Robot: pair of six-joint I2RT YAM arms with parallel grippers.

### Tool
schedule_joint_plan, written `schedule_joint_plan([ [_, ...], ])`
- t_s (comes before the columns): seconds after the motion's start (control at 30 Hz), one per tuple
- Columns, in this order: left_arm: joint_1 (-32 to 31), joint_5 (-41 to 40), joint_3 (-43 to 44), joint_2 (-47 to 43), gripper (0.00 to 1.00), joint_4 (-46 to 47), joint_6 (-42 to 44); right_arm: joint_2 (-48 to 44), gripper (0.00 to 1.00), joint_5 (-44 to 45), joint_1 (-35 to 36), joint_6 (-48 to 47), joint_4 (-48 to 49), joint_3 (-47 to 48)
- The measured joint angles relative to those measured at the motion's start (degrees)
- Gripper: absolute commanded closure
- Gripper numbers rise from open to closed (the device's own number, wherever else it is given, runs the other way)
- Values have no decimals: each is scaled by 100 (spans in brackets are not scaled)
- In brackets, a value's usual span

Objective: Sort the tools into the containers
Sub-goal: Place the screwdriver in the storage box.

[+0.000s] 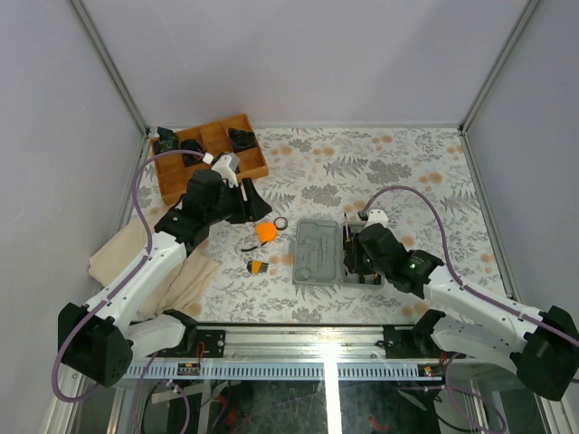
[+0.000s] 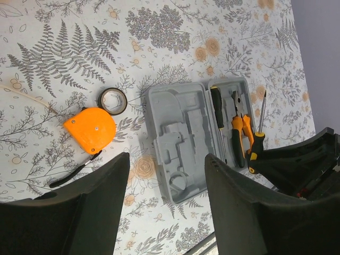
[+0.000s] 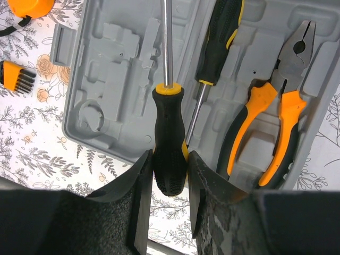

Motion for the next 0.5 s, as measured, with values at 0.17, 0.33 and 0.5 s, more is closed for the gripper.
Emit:
schedule_joint_plan([
  [0.17,39,2,0,0,43,-31,4,166,100,107,-9,323,-179,79],
  [0.33,48,2,-2,-24,43,-37,7,457,100,214,-13,638,-509,232],
  [0.5,68,-2,-2,-42,43,-42,9,706,100,293,-28,876,-693,232],
])
